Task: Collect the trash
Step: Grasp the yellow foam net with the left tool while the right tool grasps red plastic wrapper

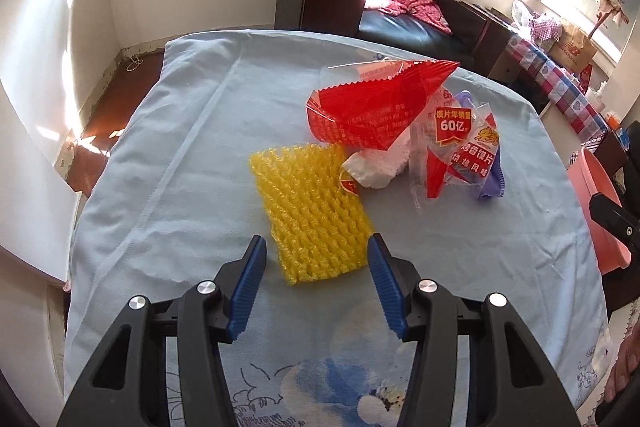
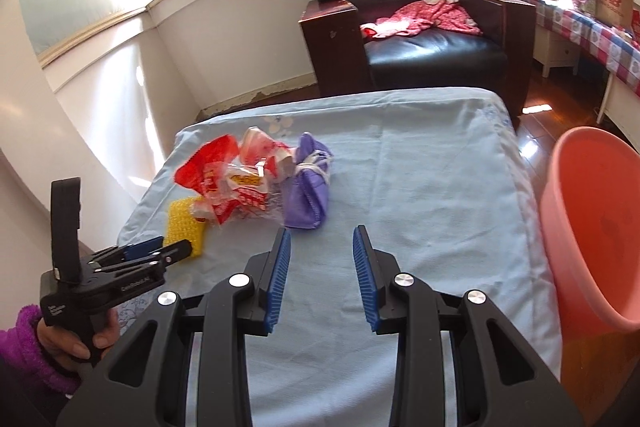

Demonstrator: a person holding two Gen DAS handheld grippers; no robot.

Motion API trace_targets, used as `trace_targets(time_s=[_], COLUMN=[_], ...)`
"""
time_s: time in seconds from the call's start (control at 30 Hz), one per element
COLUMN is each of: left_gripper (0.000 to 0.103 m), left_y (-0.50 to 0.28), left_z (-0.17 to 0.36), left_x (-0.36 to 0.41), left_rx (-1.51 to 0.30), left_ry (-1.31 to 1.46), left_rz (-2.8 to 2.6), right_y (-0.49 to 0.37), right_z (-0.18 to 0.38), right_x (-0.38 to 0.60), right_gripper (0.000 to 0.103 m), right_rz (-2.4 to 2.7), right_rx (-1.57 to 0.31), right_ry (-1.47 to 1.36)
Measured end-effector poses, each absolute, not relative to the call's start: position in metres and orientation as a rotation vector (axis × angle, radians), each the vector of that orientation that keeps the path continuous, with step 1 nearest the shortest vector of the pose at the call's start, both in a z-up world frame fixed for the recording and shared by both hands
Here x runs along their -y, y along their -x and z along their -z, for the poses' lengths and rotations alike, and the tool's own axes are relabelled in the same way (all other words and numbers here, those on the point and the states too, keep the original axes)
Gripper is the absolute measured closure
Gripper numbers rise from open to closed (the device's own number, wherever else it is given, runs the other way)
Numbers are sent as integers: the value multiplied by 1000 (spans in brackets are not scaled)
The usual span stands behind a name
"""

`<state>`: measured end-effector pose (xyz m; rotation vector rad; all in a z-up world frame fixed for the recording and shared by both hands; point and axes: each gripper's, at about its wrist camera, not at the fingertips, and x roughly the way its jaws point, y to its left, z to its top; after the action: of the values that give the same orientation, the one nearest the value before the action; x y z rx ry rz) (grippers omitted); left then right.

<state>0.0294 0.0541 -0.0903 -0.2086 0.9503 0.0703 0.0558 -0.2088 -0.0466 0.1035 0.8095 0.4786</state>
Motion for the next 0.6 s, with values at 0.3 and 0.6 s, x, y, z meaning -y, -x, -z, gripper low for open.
trace_targets(time_s=[0.3, 0.6], left_gripper=[93, 94], left_y=[-21, -5], left_z=[87, 78], left_x=[-63, -78], left_rx=[-919, -861], left_ry=[237, 246], left_rz=[-45, -33], right_y=[-65, -91], right_z=[41, 20], right_x=[166, 131], right_gripper=[70, 70], right_rz=[-582, -668], right_rx=[-826, -821], right_ry=[-32, -42])
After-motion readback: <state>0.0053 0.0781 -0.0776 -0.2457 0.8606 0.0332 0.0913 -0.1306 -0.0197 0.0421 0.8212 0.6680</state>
